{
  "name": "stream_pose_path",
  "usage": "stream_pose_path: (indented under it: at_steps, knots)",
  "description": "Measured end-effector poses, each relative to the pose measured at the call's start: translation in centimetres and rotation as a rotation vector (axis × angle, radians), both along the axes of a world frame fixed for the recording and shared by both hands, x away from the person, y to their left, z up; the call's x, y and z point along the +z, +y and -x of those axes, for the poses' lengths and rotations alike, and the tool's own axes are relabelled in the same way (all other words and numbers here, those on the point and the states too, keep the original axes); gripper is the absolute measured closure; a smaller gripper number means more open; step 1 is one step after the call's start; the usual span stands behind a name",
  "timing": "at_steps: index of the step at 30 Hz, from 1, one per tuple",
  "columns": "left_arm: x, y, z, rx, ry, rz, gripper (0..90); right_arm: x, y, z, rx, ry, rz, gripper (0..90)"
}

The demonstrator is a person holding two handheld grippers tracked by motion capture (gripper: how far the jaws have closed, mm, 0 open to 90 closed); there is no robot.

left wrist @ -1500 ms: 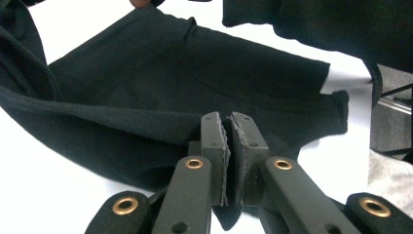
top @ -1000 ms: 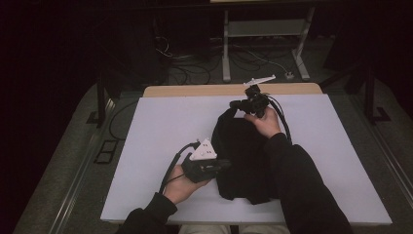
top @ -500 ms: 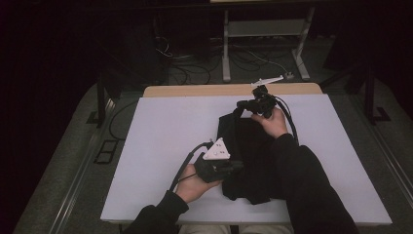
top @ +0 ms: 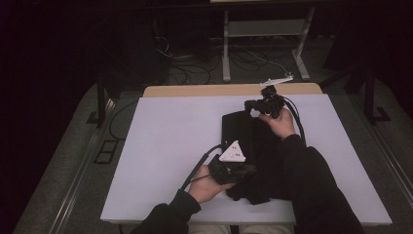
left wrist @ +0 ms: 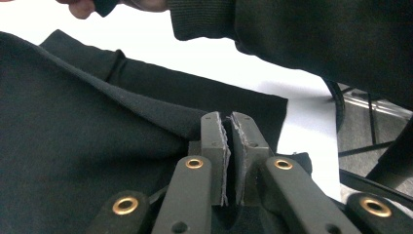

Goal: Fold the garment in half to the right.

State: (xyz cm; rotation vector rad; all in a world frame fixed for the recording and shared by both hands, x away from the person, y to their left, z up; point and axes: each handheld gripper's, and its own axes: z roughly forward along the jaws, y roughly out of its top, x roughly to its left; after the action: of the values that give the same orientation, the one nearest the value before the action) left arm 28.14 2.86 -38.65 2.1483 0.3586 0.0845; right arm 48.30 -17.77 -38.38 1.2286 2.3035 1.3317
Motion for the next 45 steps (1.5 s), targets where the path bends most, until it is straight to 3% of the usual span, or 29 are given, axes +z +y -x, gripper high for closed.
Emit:
stream_pose_path:
  at_steps: [14, 32, 45]
  knots:
    - [-0.3, -2.3, 0.1, -0.018, 0.024, 0.0, 83.2, 0.0, -2.6, 0.1, -0.051, 0.006, -0.026, 84.3]
    - [-1.5, -5.0, -0.1, -0.057, 0.057, -0.042, 83.2, -2.3, -5.1, 0.7, -0.106, 0.039, -0.016, 84.3]
    - [-1.8, -6.5, -0.3, -0.076, 0.063, -0.05, 83.1, -2.6, -6.7, 1.1, -0.134, 0.048, -0.032, 84.3]
